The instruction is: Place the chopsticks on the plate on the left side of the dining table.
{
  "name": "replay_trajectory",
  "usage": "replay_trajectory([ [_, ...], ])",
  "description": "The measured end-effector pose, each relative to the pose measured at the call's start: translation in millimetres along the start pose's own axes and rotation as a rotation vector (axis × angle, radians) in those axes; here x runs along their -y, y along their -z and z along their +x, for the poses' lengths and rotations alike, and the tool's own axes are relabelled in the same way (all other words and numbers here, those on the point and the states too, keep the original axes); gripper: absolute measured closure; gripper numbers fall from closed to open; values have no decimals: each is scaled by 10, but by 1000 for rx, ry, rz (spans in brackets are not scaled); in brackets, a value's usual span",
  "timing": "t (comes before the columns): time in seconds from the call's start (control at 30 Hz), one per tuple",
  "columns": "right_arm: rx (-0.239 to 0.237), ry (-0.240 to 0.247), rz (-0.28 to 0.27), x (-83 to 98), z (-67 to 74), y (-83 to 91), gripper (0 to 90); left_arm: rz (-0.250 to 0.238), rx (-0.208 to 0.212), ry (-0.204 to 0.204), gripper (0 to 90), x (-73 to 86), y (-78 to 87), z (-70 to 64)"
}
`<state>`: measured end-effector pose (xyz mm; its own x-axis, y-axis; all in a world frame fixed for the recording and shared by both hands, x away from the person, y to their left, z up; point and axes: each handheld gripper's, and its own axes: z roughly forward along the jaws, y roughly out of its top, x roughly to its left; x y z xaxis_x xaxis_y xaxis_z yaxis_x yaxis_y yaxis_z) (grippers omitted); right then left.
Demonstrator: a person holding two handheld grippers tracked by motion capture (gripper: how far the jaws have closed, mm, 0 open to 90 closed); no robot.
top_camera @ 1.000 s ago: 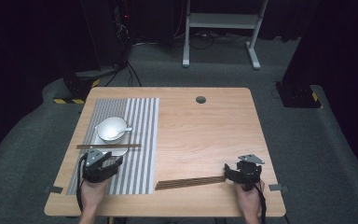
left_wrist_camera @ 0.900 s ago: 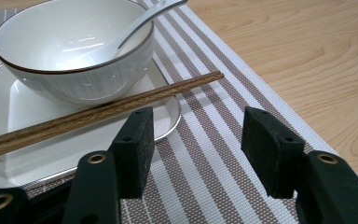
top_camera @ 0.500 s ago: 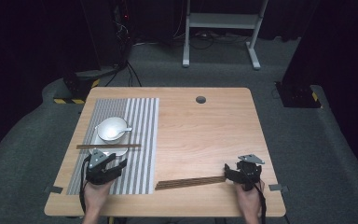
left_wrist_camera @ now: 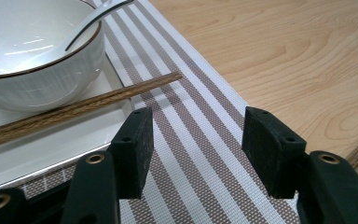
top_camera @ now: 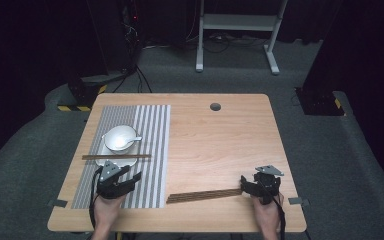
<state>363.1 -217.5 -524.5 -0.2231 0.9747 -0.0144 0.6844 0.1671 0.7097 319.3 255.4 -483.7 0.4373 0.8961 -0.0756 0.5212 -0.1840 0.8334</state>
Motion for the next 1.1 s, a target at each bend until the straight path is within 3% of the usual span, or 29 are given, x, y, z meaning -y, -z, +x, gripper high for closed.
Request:
replay_trajectory([
  [0.57,0,4,-1,2,-1,1,139,2,28,-34,440,36,-59,-159],
  [0.73,-1,5,-2,4,0,3,139,-17,35,-40,447,41,-78,-226],
  [1.1,0,5,-1,4,0,3,139,11,35,-62,445,86,-164,-315],
])
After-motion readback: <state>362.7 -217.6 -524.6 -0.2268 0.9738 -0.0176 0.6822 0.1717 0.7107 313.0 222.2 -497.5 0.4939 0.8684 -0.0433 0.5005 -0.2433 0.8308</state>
